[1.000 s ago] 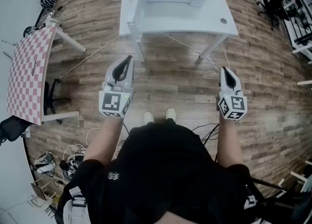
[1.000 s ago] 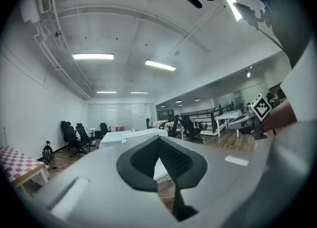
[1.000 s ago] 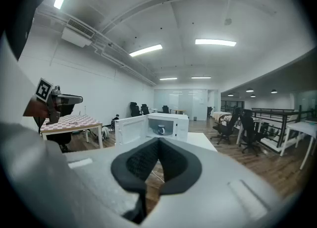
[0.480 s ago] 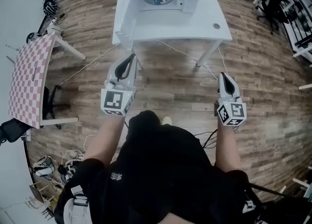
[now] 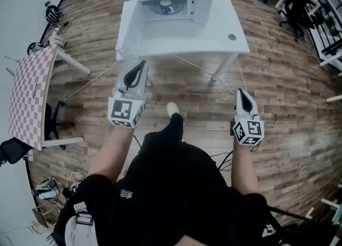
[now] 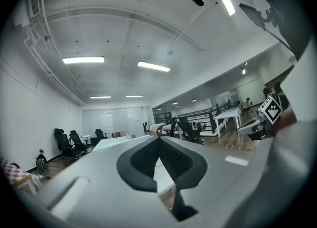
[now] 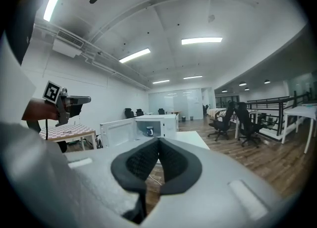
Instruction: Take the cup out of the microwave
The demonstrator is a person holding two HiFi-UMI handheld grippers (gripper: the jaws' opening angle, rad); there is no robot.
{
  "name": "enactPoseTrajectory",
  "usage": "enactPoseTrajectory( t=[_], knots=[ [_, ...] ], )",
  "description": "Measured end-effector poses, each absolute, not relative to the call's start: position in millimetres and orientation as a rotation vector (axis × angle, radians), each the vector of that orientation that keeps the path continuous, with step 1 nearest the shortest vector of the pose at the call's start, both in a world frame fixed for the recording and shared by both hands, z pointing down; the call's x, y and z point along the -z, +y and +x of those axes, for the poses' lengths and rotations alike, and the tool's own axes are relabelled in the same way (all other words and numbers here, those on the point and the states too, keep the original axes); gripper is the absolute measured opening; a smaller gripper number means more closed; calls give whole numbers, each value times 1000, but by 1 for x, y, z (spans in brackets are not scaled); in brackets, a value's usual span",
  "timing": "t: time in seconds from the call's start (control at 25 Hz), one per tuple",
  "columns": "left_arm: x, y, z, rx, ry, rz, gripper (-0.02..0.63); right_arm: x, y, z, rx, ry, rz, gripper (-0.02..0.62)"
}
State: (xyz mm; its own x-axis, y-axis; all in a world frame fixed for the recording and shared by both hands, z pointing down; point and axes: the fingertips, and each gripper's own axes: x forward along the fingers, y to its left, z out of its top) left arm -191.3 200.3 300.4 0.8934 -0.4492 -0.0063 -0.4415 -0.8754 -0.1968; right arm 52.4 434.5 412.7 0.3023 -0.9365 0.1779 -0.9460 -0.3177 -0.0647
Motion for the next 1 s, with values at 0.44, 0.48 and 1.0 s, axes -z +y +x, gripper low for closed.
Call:
enactPoseTrajectory(
  t=[0.44, 0.48, 1.0],
  knots=[
    [-304, 122, -112, 22, 660, -2901, 6, -403, 355, 122, -259, -1755, 2475, 0],
    [-304, 112, -109, 21, 662, -2905, 6, -400, 343, 125, -259, -1763, 2471, 0],
    [-303, -26, -34, 2, 624, -2924, 6, -381, 162, 176, -186, -1862, 2411, 0]
  ],
)
